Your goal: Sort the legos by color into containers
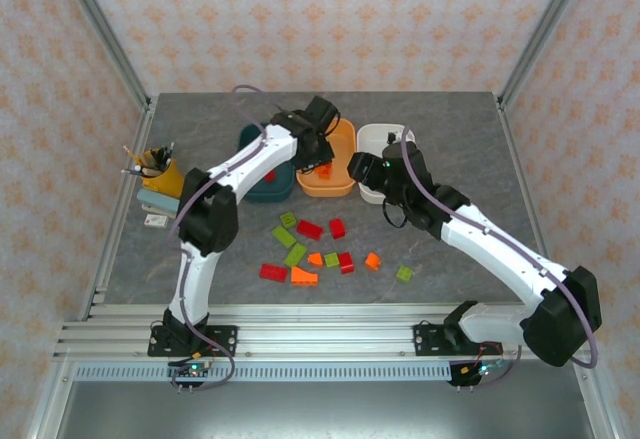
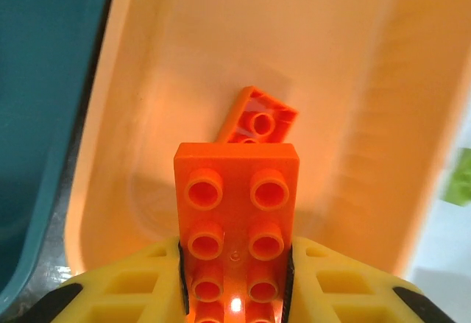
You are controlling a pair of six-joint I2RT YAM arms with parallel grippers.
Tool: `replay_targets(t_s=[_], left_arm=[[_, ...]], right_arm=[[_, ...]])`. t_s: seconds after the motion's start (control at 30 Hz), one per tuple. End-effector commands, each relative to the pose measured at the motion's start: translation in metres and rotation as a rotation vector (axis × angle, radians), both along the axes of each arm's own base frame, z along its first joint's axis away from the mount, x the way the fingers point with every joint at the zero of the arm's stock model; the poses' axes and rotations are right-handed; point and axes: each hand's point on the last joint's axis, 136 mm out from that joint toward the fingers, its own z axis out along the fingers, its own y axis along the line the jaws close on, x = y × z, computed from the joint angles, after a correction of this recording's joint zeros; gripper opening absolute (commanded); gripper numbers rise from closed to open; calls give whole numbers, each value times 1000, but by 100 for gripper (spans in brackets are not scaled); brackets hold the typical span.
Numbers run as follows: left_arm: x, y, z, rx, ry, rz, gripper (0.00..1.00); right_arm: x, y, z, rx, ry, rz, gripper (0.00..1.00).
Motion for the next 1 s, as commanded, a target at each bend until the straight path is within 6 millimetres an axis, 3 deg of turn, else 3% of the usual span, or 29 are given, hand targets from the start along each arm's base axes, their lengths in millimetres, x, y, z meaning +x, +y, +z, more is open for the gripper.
replay_targets(t_s=[0.0, 0.27, 0.5, 0.67, 0.97], left_arm=[[-7, 10, -2, 77, 51, -26, 32], [-6, 8, -33, 117, 108, -22, 32], [-6, 8, -38, 126, 113, -16, 37], [-4, 6, -24, 117, 88, -17, 42], [-3, 3, 28, 59, -4, 4, 48]], right_arm=[[-1, -11, 7, 4, 3, -53, 67], [-7, -18, -8, -6, 37, -69, 67], [-7, -15, -14, -5, 53, -62, 68], [-5, -10, -13, -17, 58, -33, 68], [-15, -11, -15, -105, 93, 31, 68]])
